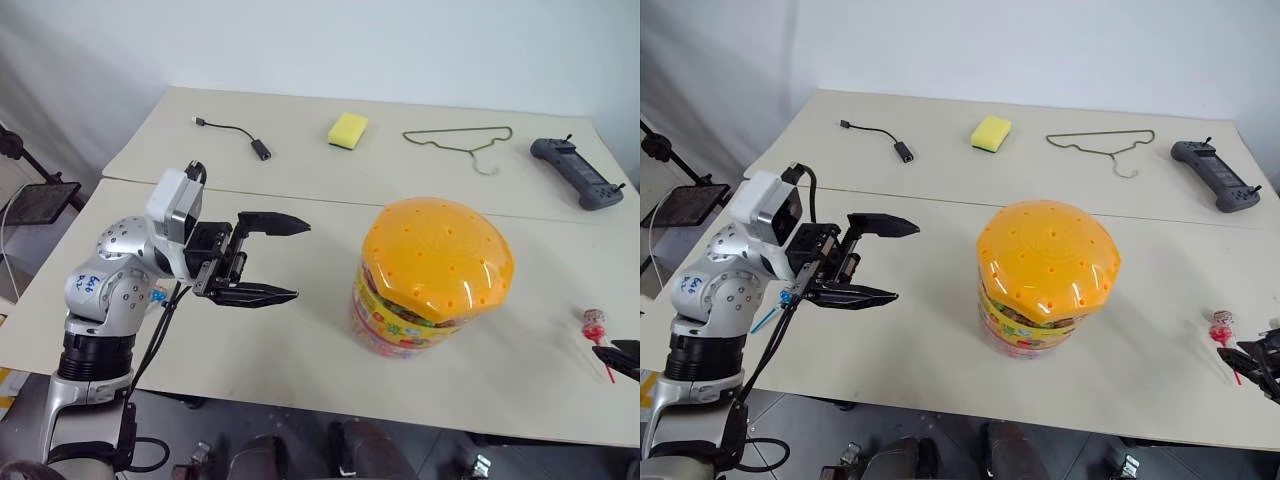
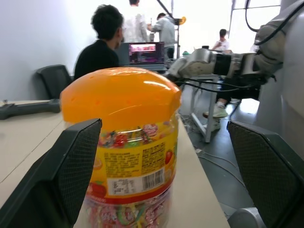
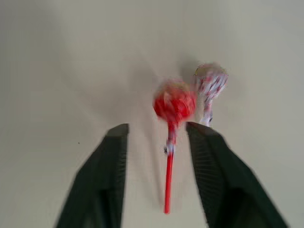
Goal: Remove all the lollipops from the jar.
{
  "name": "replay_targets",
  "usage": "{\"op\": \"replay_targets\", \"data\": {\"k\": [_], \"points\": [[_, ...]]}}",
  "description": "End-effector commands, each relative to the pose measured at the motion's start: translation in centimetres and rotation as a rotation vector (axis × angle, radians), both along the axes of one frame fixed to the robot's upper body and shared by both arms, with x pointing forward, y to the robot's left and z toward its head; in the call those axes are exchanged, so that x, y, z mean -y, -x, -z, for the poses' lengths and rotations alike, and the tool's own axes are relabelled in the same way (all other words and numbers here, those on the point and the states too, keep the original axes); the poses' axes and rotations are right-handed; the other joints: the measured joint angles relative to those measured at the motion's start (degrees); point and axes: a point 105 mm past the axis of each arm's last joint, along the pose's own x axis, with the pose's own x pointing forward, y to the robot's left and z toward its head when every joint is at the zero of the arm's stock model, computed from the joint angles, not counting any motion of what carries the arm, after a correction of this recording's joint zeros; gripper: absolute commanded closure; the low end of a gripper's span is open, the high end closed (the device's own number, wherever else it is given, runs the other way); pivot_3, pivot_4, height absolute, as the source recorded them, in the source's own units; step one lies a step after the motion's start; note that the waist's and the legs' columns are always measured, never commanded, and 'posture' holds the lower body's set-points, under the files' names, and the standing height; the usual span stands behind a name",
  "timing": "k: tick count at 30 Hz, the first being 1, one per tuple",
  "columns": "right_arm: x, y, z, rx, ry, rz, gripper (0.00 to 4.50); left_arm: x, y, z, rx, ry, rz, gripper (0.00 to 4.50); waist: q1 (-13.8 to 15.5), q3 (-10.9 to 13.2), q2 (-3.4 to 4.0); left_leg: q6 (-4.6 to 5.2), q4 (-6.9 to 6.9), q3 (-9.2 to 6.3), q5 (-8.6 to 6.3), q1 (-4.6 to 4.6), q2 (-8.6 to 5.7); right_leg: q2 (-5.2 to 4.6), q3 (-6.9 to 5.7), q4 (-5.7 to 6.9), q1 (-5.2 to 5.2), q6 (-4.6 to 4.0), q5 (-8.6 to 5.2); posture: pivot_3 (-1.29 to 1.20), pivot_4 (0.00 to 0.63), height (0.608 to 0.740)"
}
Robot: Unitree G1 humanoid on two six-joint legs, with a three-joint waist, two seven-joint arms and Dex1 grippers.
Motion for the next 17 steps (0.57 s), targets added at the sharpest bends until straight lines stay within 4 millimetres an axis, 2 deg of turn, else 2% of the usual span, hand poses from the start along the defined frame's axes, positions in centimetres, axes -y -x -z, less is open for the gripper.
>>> {"op": "replay_targets", "data": {"k": [1, 4, 5, 6, 8, 11, 13, 17], "points": [[-2.4, -0.3, -4.3, 0.261, -0.011, -0.163, 1.18, -0.7, -1.1, 0.0, 0.111, -0.008, -0.125, 0.00, 0.0, 0.0, 0.00, 0.00, 0.01, 0.01, 0.00, 0.08, 0.00, 0.01, 0.00, 0.02, 0.07, -0.01, 0.00, 0.00, 0.150, 0.740], [-3.4, 0.1, -6.3, 0.410, -0.014, -0.254, 0.19, -1.3, -1.5, 1.1, 0.060, -0.050, -0.146, 0.00, 0.0, 0.0, 0.00, 0.02, -0.02, 0.01, -0.01, 0.28, -0.01, 0.00, 0.01, 0.02, 0.24, -0.01, 0.01, 0.00, 0.150, 0.740], [-3.6, 0.0, -7.1, 0.461, 0.011, -0.270, 0.06, -1.7, -1.9, 1.6, 0.049, -0.068, -0.170, 0.00, 0.0, 0.0, 0.00, 0.02, -0.02, 0.01, -0.01, 0.28, -0.01, 0.00, 0.01, 0.02, 0.24, -0.01, 0.01, 0.00, 0.150, 0.740], [-3.7, -0.2, -7.6, 0.491, 0.030, -0.278, 0.06, -2.0, -2.1, 1.9, 0.045, -0.079, -0.187, 0.00, 0.0, 0.0, 0.00, 0.03, -0.02, 0.01, -0.01, 0.31, -0.01, 0.00, 0.01, 0.02, 0.28, -0.01, 0.01, 0.00, 0.150, 0.740], [-6.1, -0.8, -8.7, 0.504, 0.062, -0.445, 0.06, -2.7, -3.6, 3.2, 0.063, -0.137, -0.290, 0.00, -0.1, 0.0, 0.00, 0.04, -0.02, 0.07, -0.02, 0.34, -0.02, -0.01, 0.04, 0.02, 0.29, -0.02, 0.02, 0.00, 0.150, 0.740], [-8.7, -1.4, -8.9, 0.506, 0.185, -0.653, 0.06, -3.6, -4.7, 4.4, 0.102, -0.172, -0.371, 0.00, -0.2, 0.0, -0.01, 0.07, -0.03, 0.13, -0.03, 0.40, -0.02, -0.01, 0.09, 0.04, 0.28, -0.04, 0.03, 0.00, 0.150, 0.740], [-9.3, -1.8, -8.7, 0.522, 0.215, -0.695, 0.06, -4.2, -5.3, 4.8, 0.086, -0.167, -0.406, 0.00, 0.0, 0.0, -0.05, 0.07, -0.09, 0.11, -0.03, 0.42, -0.01, 0.00, 0.08, 0.04, 0.28, -0.04, 0.04, 0.00, 0.150, 0.740], [-9.2, -2.4, -8.0, 0.532, 0.238, -0.701, 0.06, -4.7, -5.6, 4.9, 0.096, -0.144, -0.442, 0.00, 0.3, 0.0, -0.05, 0.07, -0.13, 0.09, -0.05, 0.31, -0.01, -0.02, 0.08, -0.02, 0.22, -0.03, 0.03, 0.00, 0.150, 0.740]]}}
